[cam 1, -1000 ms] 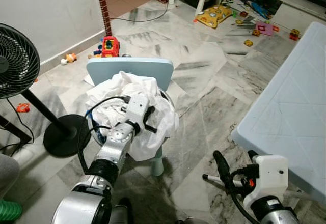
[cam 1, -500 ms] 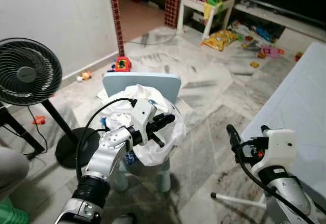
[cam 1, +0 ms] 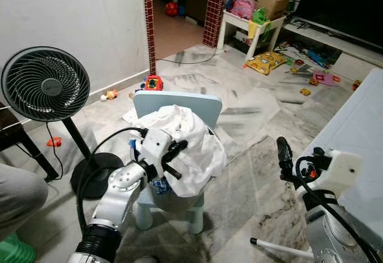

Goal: Hang hanger

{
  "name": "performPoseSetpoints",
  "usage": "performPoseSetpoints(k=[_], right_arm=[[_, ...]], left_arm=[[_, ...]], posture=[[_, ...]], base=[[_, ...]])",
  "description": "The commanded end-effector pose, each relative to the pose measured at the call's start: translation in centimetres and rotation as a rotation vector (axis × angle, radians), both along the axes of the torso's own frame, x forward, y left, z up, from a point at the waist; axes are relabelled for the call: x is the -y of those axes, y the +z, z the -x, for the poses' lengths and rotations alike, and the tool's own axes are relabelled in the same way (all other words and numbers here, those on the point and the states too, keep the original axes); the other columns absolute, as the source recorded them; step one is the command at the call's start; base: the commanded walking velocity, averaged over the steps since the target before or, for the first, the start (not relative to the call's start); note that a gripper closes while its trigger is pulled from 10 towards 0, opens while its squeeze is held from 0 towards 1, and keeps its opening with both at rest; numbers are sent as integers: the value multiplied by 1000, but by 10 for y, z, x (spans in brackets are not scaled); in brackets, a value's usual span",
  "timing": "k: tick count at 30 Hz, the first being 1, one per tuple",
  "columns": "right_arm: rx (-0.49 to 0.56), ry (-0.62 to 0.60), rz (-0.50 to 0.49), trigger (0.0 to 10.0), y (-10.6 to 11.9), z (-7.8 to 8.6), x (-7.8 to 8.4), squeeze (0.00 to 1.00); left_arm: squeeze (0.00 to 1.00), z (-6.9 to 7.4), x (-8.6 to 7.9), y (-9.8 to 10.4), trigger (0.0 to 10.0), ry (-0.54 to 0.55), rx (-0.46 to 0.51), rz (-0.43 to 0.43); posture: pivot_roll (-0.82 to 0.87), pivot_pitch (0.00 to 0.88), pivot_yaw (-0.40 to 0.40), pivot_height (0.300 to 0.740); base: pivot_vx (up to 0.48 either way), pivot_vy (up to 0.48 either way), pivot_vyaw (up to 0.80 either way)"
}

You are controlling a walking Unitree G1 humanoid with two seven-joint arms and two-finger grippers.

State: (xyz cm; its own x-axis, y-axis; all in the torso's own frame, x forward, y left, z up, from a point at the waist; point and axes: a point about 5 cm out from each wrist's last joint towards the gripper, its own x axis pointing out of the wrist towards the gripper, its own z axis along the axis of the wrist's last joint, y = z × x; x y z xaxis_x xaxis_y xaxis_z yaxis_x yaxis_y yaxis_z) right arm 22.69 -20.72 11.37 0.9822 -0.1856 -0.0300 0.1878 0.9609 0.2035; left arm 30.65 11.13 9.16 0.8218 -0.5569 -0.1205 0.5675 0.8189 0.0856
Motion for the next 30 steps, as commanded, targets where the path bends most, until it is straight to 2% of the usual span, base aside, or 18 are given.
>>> performPoseSetpoints(k=[1,2,4,6,7,8,9,10,11,12,17,23,25,30], right_arm=[[-7,-66,43,10000,-5,1,9,0],[-3,-51,21,10000,-7,3,9,0],[-6,-52,24,10000,-9,4,9,0],[-14,-84,67,10000,-10,7,13,0],[-20,-90,47,10000,-11,11,16,0],[-19,-87,36,10000,-10,13,17,0],[-18,-89,37,10000,-10,14,18,0],[-12,-92,34,10000,-11,15,19,0],[-9,-98,35,10000,-11,16,20,0],[-1,-105,36,10000,-11,18,22,0],[5,-101,21,10000,-9,17,22,0],[10,-78,19,10000,-8,14,18,0],[19,-70,18,10000,-7,12,16,0],[30,-37,9,10000,-5,2,10,0]], left_arm=[[0,-4,2,8,1882,12,74,-26],[0,-4,4,8,2667,6,65,-19],[0,-4,5,8,2510,-3,67,-17],[0,-5,7,10,2471,-2,87,-15],[0,-4,11,10,3412,-17,88,-9],[0,-3,12,9,3843,-22,87,-8],[0,-3,14,8,3843,-26,87,-13],[0,-2,16,6,4941,-32,88,-16],[0,0,17,5,7216,-37,86,-16],[0,1,22,2,10000,-50,82,-13],[0,-1,30,1,10000,-73,65,0],[0,-5,31,5,10000,-73,83,-3],[0,-5,31,4,10000,-66,80,-12],[0,-4,32,4,10000,-62,89,-18]], posture=[[67,0,-16,740],[62,0,-13,740],[57,0,-11,740],[52,0,-11,740],[52,0,-11,740],[52,0,-11,740],[38,0,-16,740],[36,0,-17,740],[31,0,-18,740],[27,0,-19,740],[23,0,-15,740],[21,0,-14,740],[22,0,-15,740],[45,0,-26,740]], base=[[0,0,0],[0,0,0],[0,0,0],[0,0,0],[0,0,0],[0,0,0],[0,0,0],[0,0,0],[0,0,0],[0,0,0],[0,0,0],[0,0,-770],[0,0,-800],[0,0,0]])
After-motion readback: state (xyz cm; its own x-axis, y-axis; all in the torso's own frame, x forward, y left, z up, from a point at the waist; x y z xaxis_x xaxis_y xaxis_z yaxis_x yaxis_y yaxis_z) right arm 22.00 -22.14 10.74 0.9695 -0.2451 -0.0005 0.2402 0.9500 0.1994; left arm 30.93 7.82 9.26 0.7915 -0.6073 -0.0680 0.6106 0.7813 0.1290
